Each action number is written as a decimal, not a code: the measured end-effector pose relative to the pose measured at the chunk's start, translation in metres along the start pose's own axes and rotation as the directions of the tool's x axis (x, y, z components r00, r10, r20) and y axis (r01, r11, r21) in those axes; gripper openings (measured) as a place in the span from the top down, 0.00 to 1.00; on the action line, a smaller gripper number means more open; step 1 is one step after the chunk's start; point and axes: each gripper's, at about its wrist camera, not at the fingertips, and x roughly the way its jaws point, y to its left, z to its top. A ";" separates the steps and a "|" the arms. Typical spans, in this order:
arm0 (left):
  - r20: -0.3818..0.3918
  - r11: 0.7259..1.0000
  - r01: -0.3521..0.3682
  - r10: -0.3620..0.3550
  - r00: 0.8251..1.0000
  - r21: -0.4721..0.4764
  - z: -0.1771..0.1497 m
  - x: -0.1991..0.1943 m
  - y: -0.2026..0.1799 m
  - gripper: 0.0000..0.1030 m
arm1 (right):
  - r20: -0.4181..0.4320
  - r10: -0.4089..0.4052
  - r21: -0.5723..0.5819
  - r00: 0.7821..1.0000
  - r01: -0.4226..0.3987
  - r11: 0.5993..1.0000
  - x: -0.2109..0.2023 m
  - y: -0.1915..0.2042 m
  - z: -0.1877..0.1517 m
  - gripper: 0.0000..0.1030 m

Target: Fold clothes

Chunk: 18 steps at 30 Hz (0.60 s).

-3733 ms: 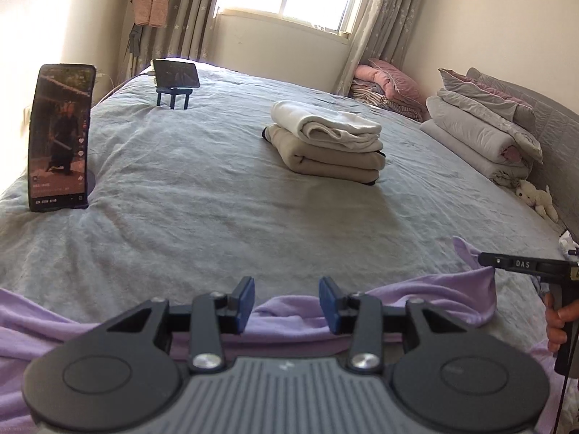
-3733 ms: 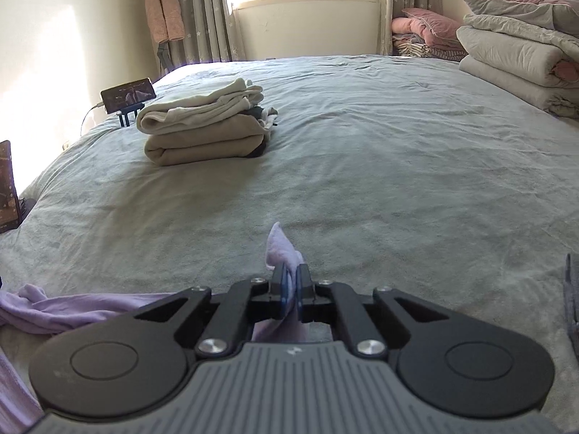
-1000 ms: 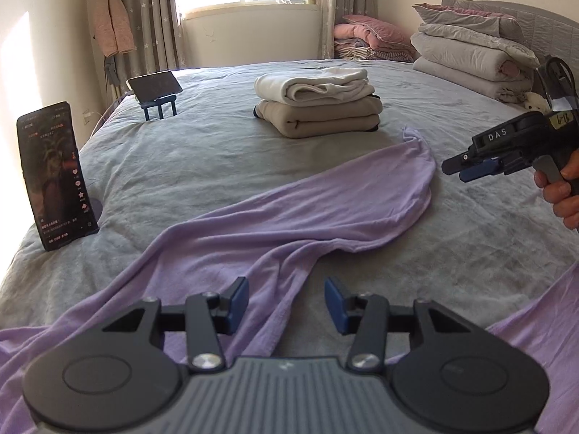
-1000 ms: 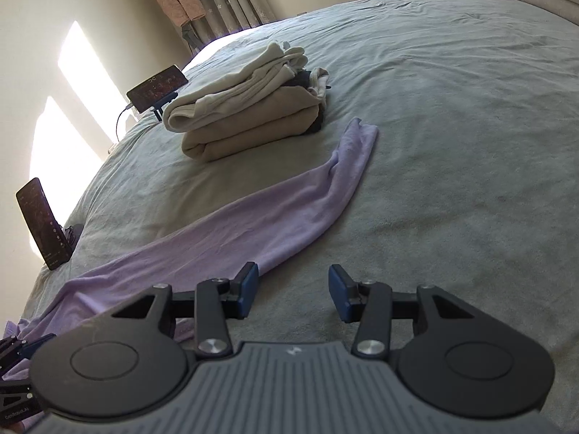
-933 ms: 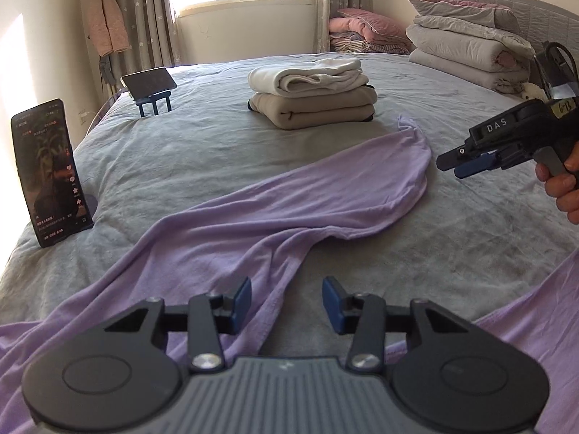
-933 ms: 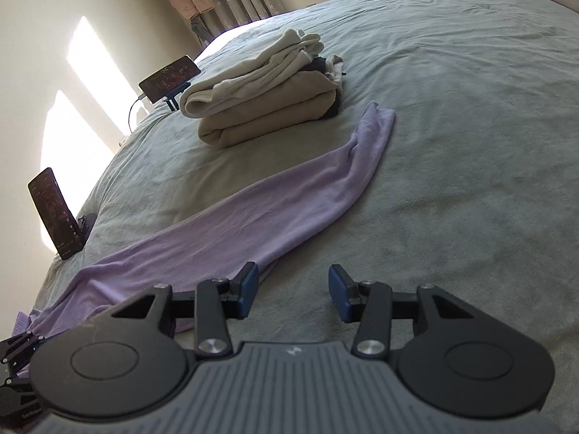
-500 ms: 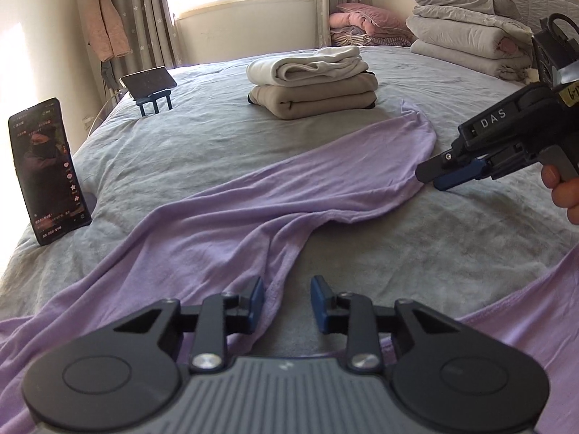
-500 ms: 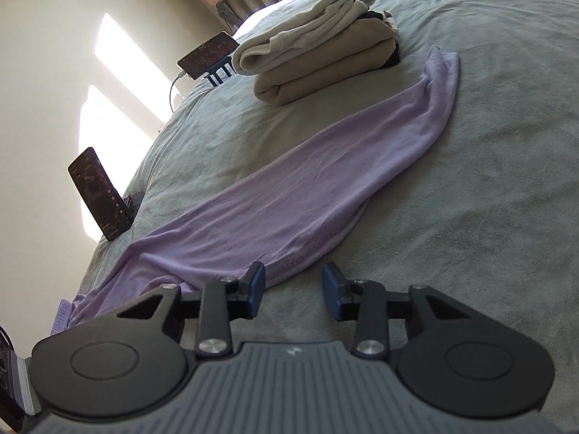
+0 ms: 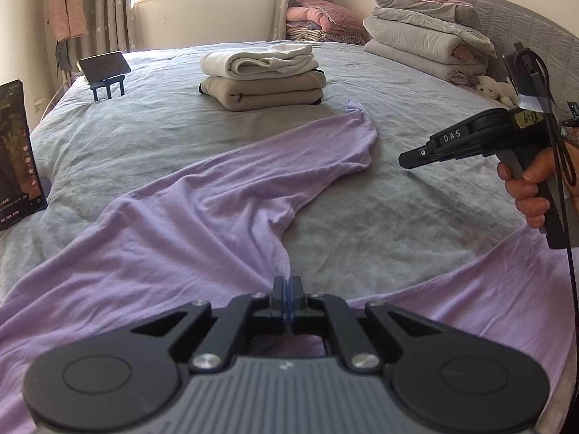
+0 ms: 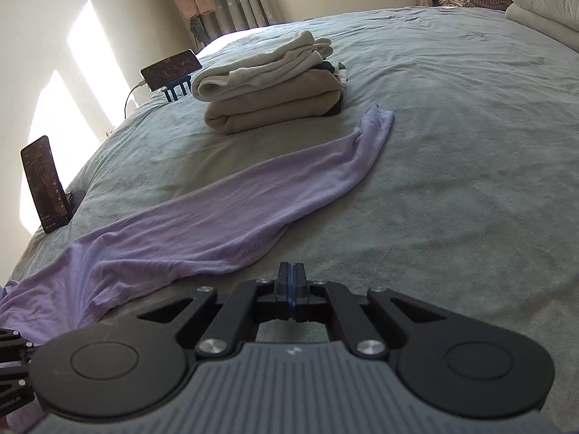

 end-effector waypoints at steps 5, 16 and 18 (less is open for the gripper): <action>0.074 0.998 0.006 -0.002 0.997 -0.063 -0.002 -0.023 0.012 0.57 | 0.007 0.089 -0.031 0.996 -0.088 0.996 -0.004 0.014 0.003 0.86; 0.086 0.911 -0.307 0.342 0.936 -0.275 -0.002 -0.082 0.093 0.46 | 0.005 0.220 -0.272 0.975 -0.211 0.939 0.018 0.105 0.013 0.61; 0.081 0.883 -0.350 0.392 0.916 -0.313 -0.005 -0.095 0.111 0.46 | -0.008 0.237 -0.311 0.971 -0.228 0.923 0.025 0.121 0.014 0.61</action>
